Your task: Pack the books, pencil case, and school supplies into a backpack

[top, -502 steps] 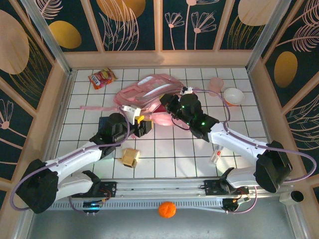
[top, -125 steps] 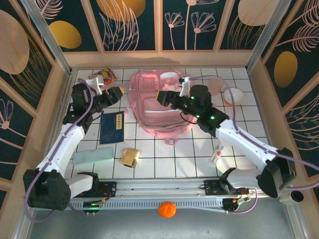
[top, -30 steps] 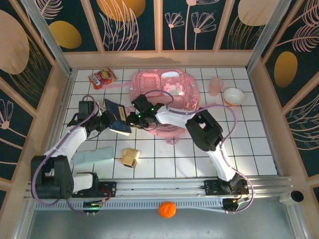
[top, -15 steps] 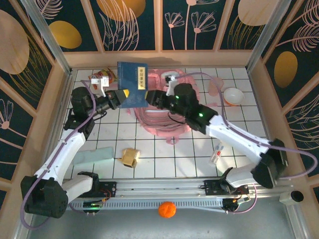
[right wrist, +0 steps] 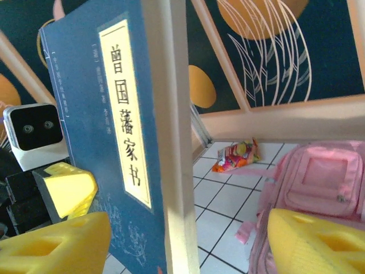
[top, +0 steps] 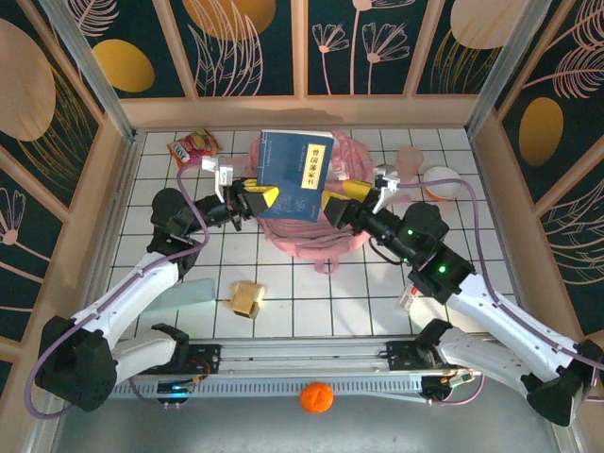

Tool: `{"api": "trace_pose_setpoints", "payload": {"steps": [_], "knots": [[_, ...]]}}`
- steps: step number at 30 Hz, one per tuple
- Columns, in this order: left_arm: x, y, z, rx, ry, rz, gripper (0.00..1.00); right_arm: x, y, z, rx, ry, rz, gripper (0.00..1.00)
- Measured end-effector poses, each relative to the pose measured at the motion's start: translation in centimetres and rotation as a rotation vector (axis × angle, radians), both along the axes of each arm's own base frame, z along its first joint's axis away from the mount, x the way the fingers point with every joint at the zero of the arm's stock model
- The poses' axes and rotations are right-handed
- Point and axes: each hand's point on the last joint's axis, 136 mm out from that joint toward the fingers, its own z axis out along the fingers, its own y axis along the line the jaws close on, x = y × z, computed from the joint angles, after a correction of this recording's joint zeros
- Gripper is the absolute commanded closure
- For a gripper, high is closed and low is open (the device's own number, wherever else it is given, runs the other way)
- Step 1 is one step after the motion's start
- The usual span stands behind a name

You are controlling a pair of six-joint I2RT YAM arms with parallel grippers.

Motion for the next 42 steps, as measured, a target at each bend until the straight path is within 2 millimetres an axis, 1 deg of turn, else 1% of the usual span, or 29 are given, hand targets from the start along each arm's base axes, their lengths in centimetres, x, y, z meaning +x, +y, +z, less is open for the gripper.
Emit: {"api": "trace_pose_setpoints", "payload": {"steps": [2, 6, 9, 12, 14, 15, 16, 18, 19, 20, 21, 22, 23, 24, 28, 29, 31, 33, 36, 37, 39, 40, 42], "knots": [[-0.6, -0.2, 0.5, -0.009, -0.041, -0.015, 1.0, -0.7, 0.4, 0.3, -0.013, -0.034, 0.053, 0.2], [-1.7, -0.6, 1.2, -0.021, -0.092, -0.052, 1.0, -2.0, 1.8, 0.7, -0.021, -0.087, 0.175, 0.17], [-2.5, -1.0, 1.8, -0.041, -0.128, -0.082, 1.0, -2.1, 2.8, 0.3, -0.029, -0.096, 0.236, 0.16], [-3.1, -1.4, 2.0, -0.05, -0.142, -0.115, 1.0, -2.2, 3.6, -0.2, -0.03, -0.098, 0.313, 0.17], [-3.1, -1.7, 1.8, -0.052, -0.138, -0.123, 1.0, -2.6, 4.1, 0.0, -0.014, -0.102, 0.379, 0.21], [-3.0, -1.7, 1.8, -0.053, -0.135, -0.125, 1.0, -2.9, 4.2, 0.1, -0.006, -0.108, 0.406, 0.25], [-3.0, -1.8, 1.8, -0.054, -0.133, -0.122, 1.0, -3.3, 4.2, 0.2, 0.005, -0.116, 0.433, 0.33], [-2.8, -1.7, 1.9, -0.059, -0.132, -0.111, 0.97, -4.0, 3.9, 0.4, 0.021, -0.141, 0.461, 0.59], [-2.6, -1.7, 1.9, -0.063, -0.13, -0.102, 0.95, -4.3, 3.6, 0.5, 0.026, -0.157, 0.463, 0.76], [-2.5, -1.7, 1.9, -0.063, -0.128, -0.099, 0.91, -4.6, 3.2, 0.5, 0.028, -0.169, 0.46, 0.96], [-2.5, -1.7, 1.9, -0.062, -0.124, -0.097, 0.89, -4.8, 2.9, 0.4, 0.029, -0.177, 0.454, 1.0], [-2.5, -1.7, 1.8, -0.061, -0.121, -0.097, 0.83, -4.9, 2.5, 0.5, 0.027, -0.187, 0.442, 1.0], [-2.6, -1.9, 1.8, -0.06, -0.123, -0.097, 0.73, -4.8, 2.3, 0.4, 0.019, -0.19, 0.427, 1.0], [-2.5, -1.9, 1.7, -0.055, -0.126, -0.091, 0.66, -4.8, 2.1, 0.3, 0.008, -0.192, 0.413, 1.0], [-1.2, -2.1, 0.8, 0.03, -0.131, -0.023, 0.4, -4.6, 1.0, -0.5, -0.082, -0.228, 0.34, 1.0], [-0.9, -2.1, 0.6, 0.064, -0.147, -0.002, 0.35, -4.5, 0.8, -0.7, -0.113, -0.236, 0.324, 1.0], [-0.2, -2.1, 0.5, 0.138, -0.196, 0.046, 0.3, -4.1, 0.3, -1.2, -0.19, -0.251, 0.284, 1.0], [0.4, -2.0, 0.3, 0.218, -0.255, 0.088, 0.27, -3.3, -0.2, -2.0, -0.289, -0.262, 0.236, 1.0], [1.1, -1.7, -0.2, 0.352, -0.356, 0.131, 0.26, -1.4, -0.9, -4.4, -0.496, -0.245, 0.16, 1.0], [1.2, -1.6, -0.7, 0.398, -0.386, 0.139, 0.24, -0.7, -1.1, -5.5, -0.572, -0.235, 0.141, 1.0], [1.7, -1.1, -2.2, 0.488, -0.416, 0.159, 0.23, 0.1, -1.2, -7.4, -0.7, -0.224, 0.123, 1.0], [2.0, -0.7, -3.4, 0.54, -0.421, 0.166, 0.22, 0.4, -1.3, -8.4, -0.764, -0.225, 0.124, 1.0], [2.1, -0.5, -4.8, 0.604, -0.445, 0.159, 0.2, 0.5, -1.5, -10.6, -0.884, -0.211, 0.141, 1.0]]}}
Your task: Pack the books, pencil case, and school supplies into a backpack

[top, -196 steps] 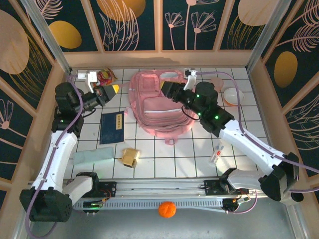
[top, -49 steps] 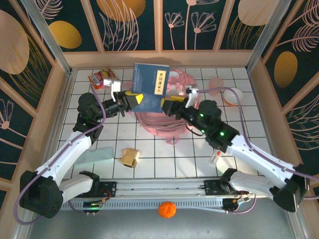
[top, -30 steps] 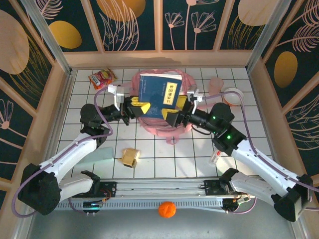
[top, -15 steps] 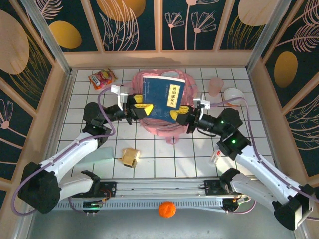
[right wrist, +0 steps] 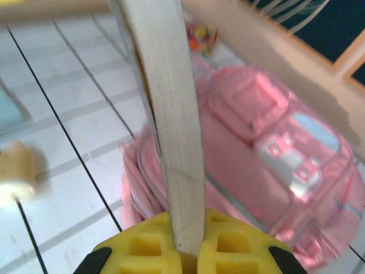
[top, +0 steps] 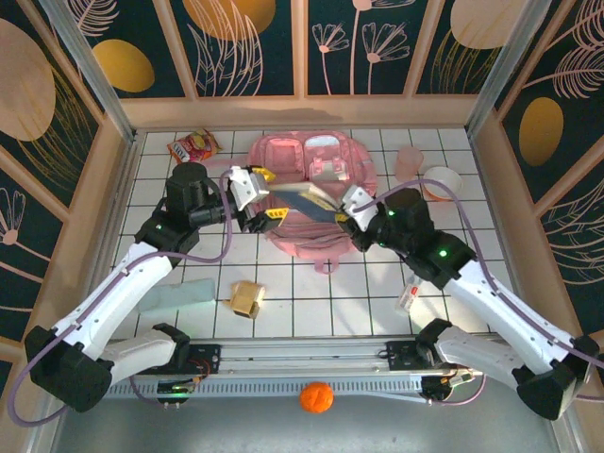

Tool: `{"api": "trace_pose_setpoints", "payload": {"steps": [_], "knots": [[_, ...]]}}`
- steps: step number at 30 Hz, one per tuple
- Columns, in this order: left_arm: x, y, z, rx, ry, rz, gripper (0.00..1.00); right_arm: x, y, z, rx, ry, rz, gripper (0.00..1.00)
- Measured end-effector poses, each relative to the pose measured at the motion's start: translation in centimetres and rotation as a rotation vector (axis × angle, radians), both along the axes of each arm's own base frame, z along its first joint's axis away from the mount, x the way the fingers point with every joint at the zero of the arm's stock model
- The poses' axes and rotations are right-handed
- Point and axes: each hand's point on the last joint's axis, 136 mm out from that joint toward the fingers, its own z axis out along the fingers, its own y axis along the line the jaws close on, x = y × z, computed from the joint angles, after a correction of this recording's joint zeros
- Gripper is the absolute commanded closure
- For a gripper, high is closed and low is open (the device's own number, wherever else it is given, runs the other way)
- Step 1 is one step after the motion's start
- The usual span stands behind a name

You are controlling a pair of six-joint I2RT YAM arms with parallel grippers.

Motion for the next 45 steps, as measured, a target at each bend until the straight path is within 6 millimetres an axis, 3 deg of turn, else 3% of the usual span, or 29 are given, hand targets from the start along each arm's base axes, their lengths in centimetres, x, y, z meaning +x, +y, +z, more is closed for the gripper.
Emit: {"api": "trace_pose_setpoints", "payload": {"steps": [2, 4, 10, 13, 15, 17, 18, 19, 21, 24, 28, 31, 37, 45], "knots": [[-0.2, 0.1, -1.2, 0.057, -0.019, -0.014, 0.2, -0.2, -0.2, -2.1, -0.099, 0.017, 0.015, 1.0], [-0.3, 0.2, -2.1, 0.097, -0.028, -0.029, 0.2, -0.4, -0.2, -2.9, -0.151, 0.011, 0.041, 1.0], [-0.7, -0.1, -4.5, 0.174, -0.014, -0.074, 0.24, -0.8, 0.6, -2.8, -0.199, -0.035, 0.107, 1.0], [-1.1, -0.6, -5.2, 0.192, -0.003, -0.106, 0.39, -0.6, 1.4, -2.7, -0.216, -0.042, 0.138, 1.0], [-1.5, -0.9, -5.5, 0.191, 0.012, -0.131, 0.59, -0.5, 1.8, -2.7, -0.222, -0.038, 0.154, 0.99], [-1.9, -1.2, -5.5, 0.175, 0.03, -0.158, 0.88, -0.6, 2.1, -2.7, -0.222, -0.032, 0.172, 0.79], [-2.1, -1.4, -5.3, 0.164, 0.037, -0.172, 1.0, -0.6, 2.1, -2.7, -0.214, -0.023, 0.181, 0.6], [-2.3, -1.5, -5.2, 0.149, 0.056, -0.183, 1.0, -0.6, 2.0, -2.5, -0.197, -0.016, 0.189, 0.44], [-2.6, -1.9, -4.6, 0.099, 0.085, -0.195, 1.0, 0.0, 1.2, -1.7, -0.142, -0.003, 0.174, 0.34], [-2.8, -2.6, -3.5, -0.032, 0.129, -0.21, 1.0, 1.0, -1.5, 0.0, 0.002, -0.028, 0.101, 0.3], [-2.9, -2.8, -3.4, -0.179, 0.21, -0.205, 1.0, 0.3, -5.5, 0.8, 0.233, -0.049, 0.016, 0.24], [-2.9, -3.0, -2.0, -0.274, 0.244, -0.212, 1.0, -0.3, -7.0, 1.1, 0.395, -0.031, 0.005, 0.22], [-3.8, -3.2, 1.5, -0.378, 0.233, -0.3, 1.0, -1.7, -7.1, 1.8, 0.638, 0.049, 0.112, 0.21], [-4.7, -3.7, 2.4, -0.381, 0.261, -0.387, 1.0, -3.5, -5.7, 4.4, 0.739, 0.097, 0.306, 0.23]]}}
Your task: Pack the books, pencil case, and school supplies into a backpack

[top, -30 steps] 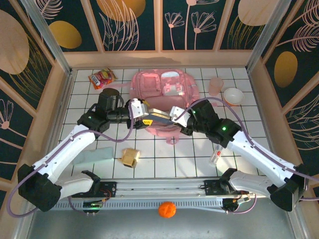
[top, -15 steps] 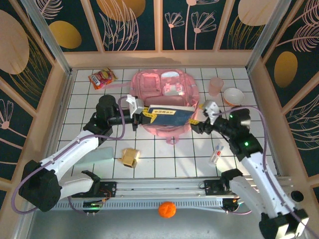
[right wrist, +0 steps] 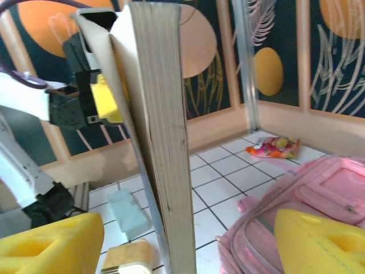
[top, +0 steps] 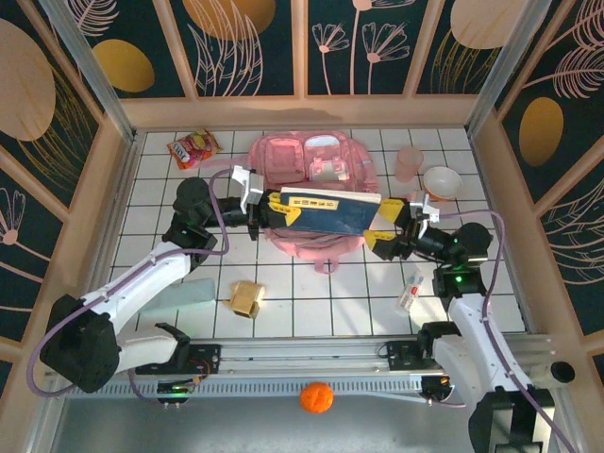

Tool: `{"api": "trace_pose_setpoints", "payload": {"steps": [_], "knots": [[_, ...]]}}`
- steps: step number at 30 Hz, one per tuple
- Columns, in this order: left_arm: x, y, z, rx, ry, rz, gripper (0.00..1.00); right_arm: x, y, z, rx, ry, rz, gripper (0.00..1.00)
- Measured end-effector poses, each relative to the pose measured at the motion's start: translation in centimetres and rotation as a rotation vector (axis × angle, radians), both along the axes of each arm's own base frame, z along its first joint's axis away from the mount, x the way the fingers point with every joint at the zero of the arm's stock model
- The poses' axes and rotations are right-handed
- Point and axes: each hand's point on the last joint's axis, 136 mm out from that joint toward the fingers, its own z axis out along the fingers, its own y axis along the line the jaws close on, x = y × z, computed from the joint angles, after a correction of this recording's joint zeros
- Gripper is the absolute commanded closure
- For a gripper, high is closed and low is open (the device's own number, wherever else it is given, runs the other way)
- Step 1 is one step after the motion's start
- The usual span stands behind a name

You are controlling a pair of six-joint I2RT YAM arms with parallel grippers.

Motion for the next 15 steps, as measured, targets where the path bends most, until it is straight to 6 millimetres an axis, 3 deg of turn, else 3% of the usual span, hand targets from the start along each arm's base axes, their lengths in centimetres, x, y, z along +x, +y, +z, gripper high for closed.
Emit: {"api": "trace_pose_setpoints", "payload": {"steps": [3, 5, 6, 7, 9, 12, 15], "knots": [[-0.1, -0.2, 0.1, 0.002, 0.001, -0.02, 1.0, -0.4, 1.0, 0.4, -0.004, 0.011, 0.078, 0.25], [-0.1, -0.4, 0.2, 0.001, 0.004, -0.027, 1.0, -0.9, 2.0, 0.8, -0.014, 0.013, 0.136, 0.32], [-0.2, -0.5, 0.2, 0.0, 0.006, -0.03, 1.0, -1.1, 2.5, 0.9, -0.02, 0.014, 0.164, 0.41], [-0.2, -0.6, 0.2, -0.001, 0.009, -0.033, 0.99, -1.4, 2.9, 1.1, -0.028, 0.006, 0.189, 0.57], [0.1, -0.7, 0.2, -0.002, 0.016, -0.023, 0.86, -1.6, 3.2, 1.3, -0.039, -0.009, 0.208, 1.0], [1.0, -0.9, 0.2, 0.008, 0.025, 0.03, 0.46, -0.6, 2.4, 1.2, -0.046, 0.007, 0.156, 1.0], [3.2, -0.8, -0.2, 0.04, 0.021, 0.151, 0.26, 1.7, -0.2, 1.0, -0.038, 0.051, 0.014, 1.0]]}}
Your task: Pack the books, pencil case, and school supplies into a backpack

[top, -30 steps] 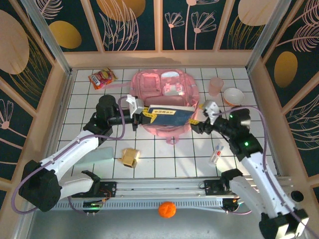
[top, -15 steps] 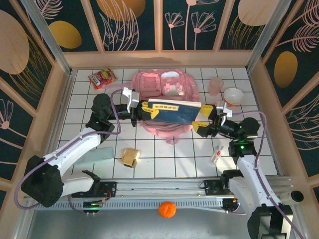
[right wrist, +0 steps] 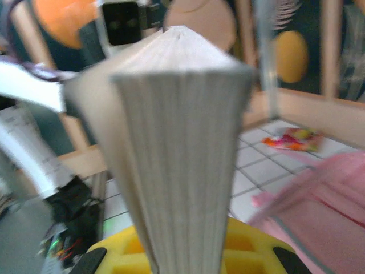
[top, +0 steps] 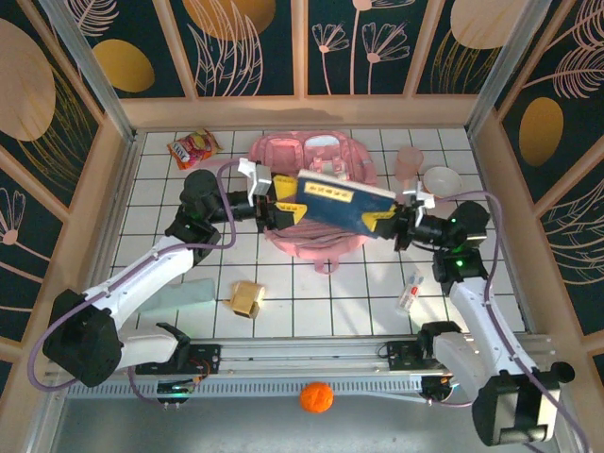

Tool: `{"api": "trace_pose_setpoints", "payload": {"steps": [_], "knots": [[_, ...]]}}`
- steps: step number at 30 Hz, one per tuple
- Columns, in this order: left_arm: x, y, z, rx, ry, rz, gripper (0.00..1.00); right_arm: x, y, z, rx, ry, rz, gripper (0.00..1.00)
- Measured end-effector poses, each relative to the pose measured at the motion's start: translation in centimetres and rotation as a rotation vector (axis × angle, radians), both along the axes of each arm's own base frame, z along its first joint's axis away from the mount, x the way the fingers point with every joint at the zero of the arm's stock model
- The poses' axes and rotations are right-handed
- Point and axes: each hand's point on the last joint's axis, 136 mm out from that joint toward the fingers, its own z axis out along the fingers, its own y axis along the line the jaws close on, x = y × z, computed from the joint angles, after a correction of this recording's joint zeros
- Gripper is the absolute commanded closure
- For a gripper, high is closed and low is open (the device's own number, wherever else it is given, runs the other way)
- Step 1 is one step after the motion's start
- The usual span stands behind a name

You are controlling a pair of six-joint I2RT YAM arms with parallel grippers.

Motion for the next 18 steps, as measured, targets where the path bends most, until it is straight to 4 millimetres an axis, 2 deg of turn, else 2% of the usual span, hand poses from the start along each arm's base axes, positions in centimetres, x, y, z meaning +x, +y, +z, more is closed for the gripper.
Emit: {"api": "trace_pose_setpoints", "payload": {"steps": [5, 7, 9, 13, 15, 18], "knots": [[3.3, 0.9, -3.5, 0.149, -0.058, 0.198, 0.18, 4.2, -5.2, -0.4, 0.061, 0.143, -0.344, 1.0], [4.1, 1.2, -5.2, 0.227, -0.107, 0.239, 0.17, 5.7, -7.0, -1.5, 0.092, 0.248, -0.481, 1.0], [5.0, 1.0, -7.8, 0.332, -0.15, 0.258, 0.17, 6.9, -8.6, -3.5, 0.118, 0.388, -0.609, 1.0], [6.8, -0.3, -14.1, 0.559, -0.193, 0.238, 0.17, 7.5, -10.4, -6.6, 0.156, 0.569, -0.747, 1.0], [7.7, -1.0, -17.3, 0.665, -0.196, 0.218, 0.16, 7.2, -10.9, -7.3, 0.173, 0.612, -0.784, 1.0], [8.8, -1.6, -20.8, 0.772, -0.199, 0.193, 0.15, 7.0, -11.3, -7.8, 0.176, 0.637, -0.817, 1.0]]}}
